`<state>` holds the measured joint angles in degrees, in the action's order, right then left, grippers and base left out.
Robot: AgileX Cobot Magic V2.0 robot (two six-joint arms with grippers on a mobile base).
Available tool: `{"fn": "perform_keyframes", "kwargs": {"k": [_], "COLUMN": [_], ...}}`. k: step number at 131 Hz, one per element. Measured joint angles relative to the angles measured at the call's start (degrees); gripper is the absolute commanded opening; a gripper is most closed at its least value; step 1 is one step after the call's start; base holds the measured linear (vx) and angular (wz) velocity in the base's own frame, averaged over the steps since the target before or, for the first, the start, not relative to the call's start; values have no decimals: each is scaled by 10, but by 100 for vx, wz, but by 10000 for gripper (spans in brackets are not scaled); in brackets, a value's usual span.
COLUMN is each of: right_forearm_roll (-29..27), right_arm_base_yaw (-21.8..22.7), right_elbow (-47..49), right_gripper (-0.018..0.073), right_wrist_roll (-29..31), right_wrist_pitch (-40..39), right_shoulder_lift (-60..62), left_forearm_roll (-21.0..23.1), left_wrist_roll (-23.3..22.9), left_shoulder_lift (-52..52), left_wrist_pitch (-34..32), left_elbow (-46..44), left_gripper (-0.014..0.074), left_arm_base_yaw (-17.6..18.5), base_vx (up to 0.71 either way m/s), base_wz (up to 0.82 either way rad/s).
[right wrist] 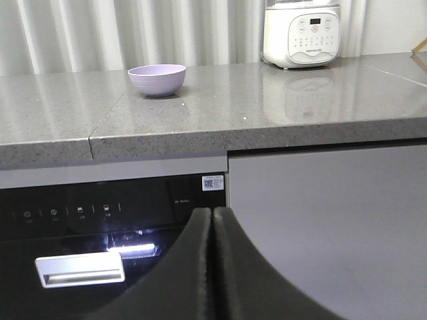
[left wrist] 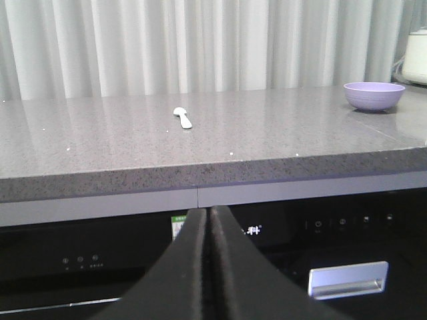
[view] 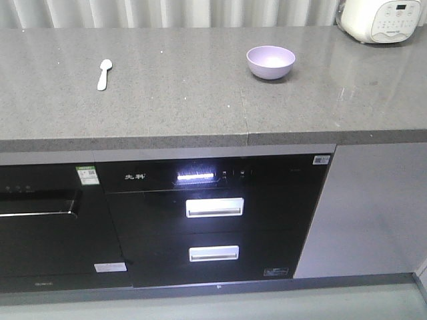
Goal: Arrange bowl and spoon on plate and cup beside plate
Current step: 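Approach the counter and position the base before the spoon and bowl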
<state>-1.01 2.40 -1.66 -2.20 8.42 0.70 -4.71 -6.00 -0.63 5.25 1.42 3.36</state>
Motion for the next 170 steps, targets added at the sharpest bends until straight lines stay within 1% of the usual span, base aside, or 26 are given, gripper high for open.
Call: {"fn": "perform_keyframes", "kwargs": {"k": [170], "right_forearm_roll": [0], "right_arm_base_yaw": [0], "right_elbow": [0], "right_gripper": [-8], "right_wrist_roll": [0], "right_wrist_pitch": [0], "right_shoulder_lift": [0], "left_forearm_roll": [0], "left_wrist_roll": [0], "left_shoulder_lift": [0], "left_wrist_pitch": [0], "left_elbow": [0], "left_gripper": [-6], "left_arm_base_yaw": [0], "base_vx": [21], "base_wz": [2]}}
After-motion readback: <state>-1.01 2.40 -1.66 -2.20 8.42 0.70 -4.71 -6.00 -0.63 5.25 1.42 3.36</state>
